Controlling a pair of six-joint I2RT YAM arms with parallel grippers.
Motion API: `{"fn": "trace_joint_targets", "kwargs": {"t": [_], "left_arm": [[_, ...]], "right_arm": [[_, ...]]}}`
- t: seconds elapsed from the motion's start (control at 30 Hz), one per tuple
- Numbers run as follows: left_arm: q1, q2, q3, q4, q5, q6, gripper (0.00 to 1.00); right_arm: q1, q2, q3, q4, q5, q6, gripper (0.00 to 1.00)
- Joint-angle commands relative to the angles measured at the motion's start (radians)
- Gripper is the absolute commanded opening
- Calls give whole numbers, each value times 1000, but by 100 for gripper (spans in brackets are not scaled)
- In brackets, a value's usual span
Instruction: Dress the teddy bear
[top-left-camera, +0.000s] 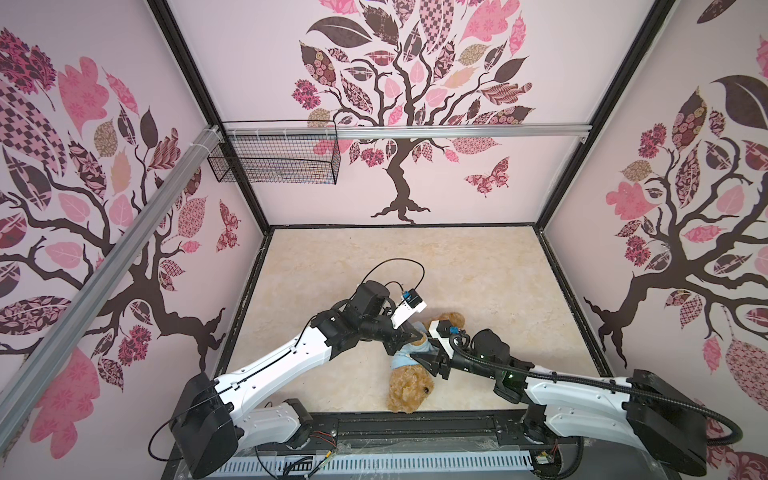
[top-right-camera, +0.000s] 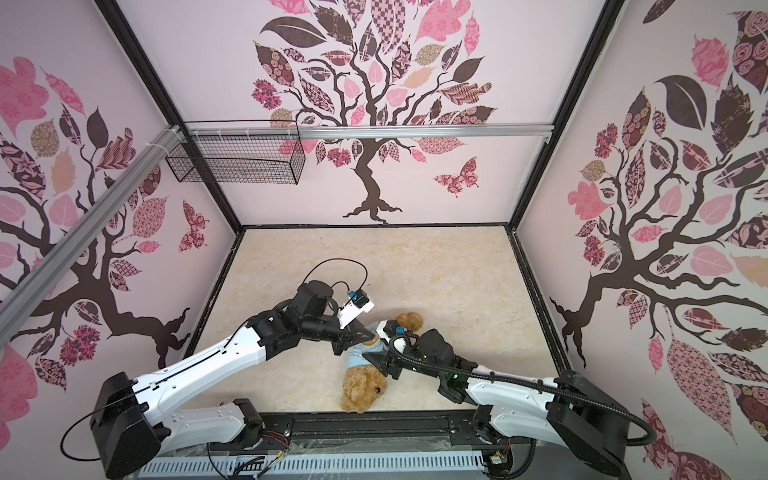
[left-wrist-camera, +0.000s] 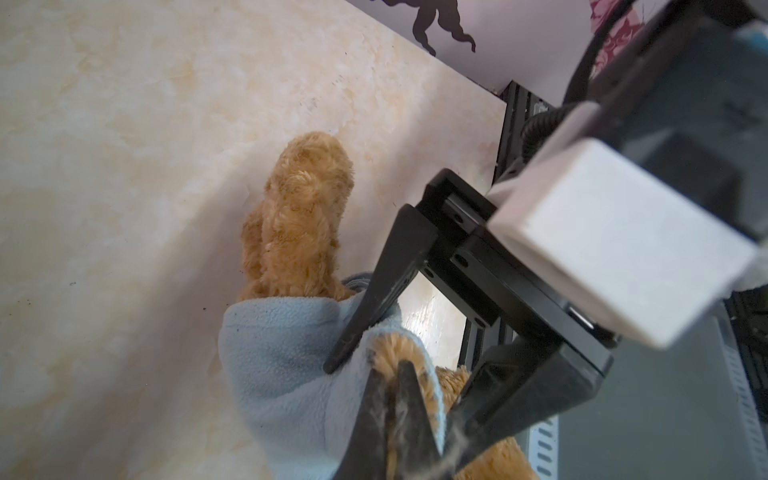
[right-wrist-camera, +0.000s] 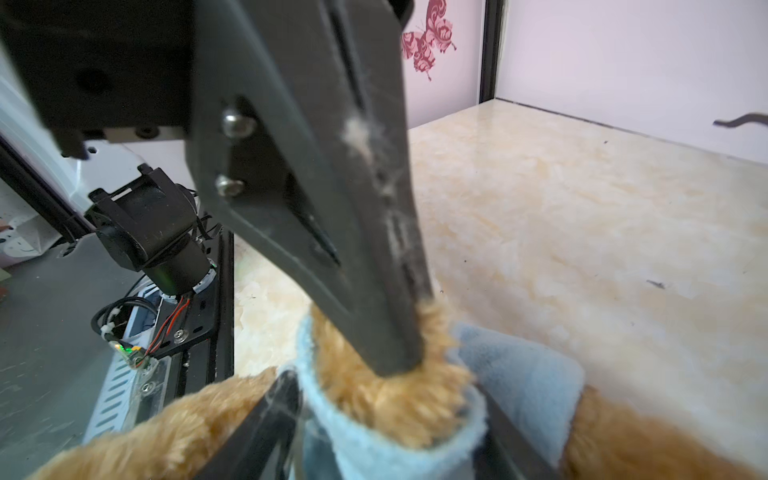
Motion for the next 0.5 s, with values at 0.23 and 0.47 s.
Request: {"fn": "trace_joint_targets", "kwargs": {"t": [0.23, 0.47], "left_arm": [[3, 24, -2, 141, 98, -180, 0], [32, 4, 17, 188, 179, -256, 0]], "right_arm": [[14, 17, 69, 22, 163, -144, 48], [14, 100, -19, 49, 294, -88, 35]]}}
